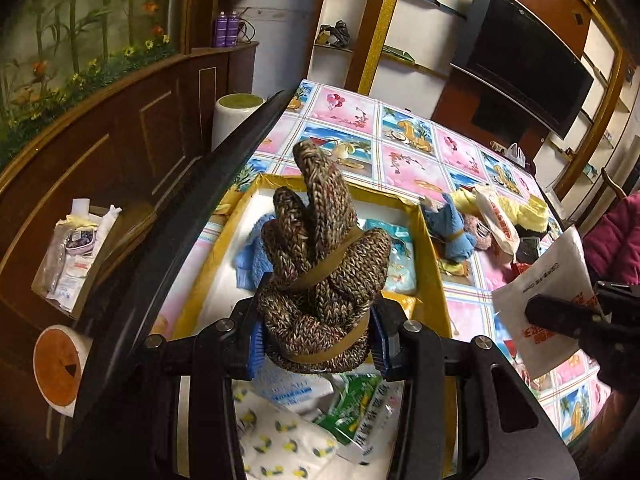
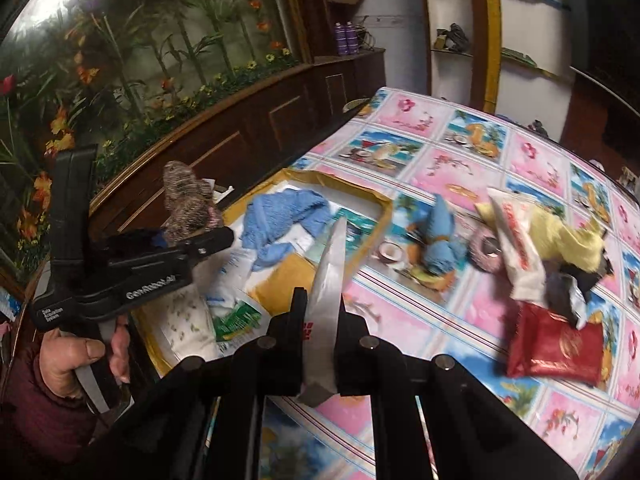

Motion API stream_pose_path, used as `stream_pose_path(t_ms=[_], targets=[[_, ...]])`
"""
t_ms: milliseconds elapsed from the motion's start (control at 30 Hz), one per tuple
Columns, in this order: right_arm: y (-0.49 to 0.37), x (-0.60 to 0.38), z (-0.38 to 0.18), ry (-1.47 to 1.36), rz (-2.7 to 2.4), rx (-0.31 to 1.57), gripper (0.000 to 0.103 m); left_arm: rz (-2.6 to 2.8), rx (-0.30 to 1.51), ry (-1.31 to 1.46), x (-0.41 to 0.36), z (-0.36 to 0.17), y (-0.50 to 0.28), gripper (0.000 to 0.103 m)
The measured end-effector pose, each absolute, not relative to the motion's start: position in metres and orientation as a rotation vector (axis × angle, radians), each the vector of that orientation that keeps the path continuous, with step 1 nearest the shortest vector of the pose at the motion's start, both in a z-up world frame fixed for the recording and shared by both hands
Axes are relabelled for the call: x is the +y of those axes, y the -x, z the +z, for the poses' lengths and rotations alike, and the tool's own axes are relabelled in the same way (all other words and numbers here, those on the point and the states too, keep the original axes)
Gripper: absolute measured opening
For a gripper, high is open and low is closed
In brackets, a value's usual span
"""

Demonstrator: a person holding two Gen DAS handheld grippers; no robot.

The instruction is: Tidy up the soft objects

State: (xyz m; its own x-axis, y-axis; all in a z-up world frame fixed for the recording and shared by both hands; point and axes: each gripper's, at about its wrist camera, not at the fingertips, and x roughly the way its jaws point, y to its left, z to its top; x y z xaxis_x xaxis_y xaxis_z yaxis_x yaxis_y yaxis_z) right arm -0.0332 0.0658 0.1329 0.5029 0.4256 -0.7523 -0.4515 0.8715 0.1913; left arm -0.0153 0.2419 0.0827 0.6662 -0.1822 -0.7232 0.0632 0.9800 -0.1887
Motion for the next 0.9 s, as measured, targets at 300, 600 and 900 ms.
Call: stream_pose_path(t_ms=[300, 600, 900], targets=[[-0.022, 0.121, 0.110, -0.085, 0.624, 1.031, 0.008, -0.117, 0.901, 0.155, 0.259, 0.062, -0.061, 0.041], [-0.059, 0.146, 0.072, -0.127, 0.610, 1.094, 0.012, -0.176, 0.948, 0.248, 0.277, 0.043, -0.098, 0.046], [-0.049, 0.117, 0.080, -0.119, 0.579, 1.053, 0.016, -0.199, 0.942, 0.214, 0.266, 0.057, -0.087, 0.047]])
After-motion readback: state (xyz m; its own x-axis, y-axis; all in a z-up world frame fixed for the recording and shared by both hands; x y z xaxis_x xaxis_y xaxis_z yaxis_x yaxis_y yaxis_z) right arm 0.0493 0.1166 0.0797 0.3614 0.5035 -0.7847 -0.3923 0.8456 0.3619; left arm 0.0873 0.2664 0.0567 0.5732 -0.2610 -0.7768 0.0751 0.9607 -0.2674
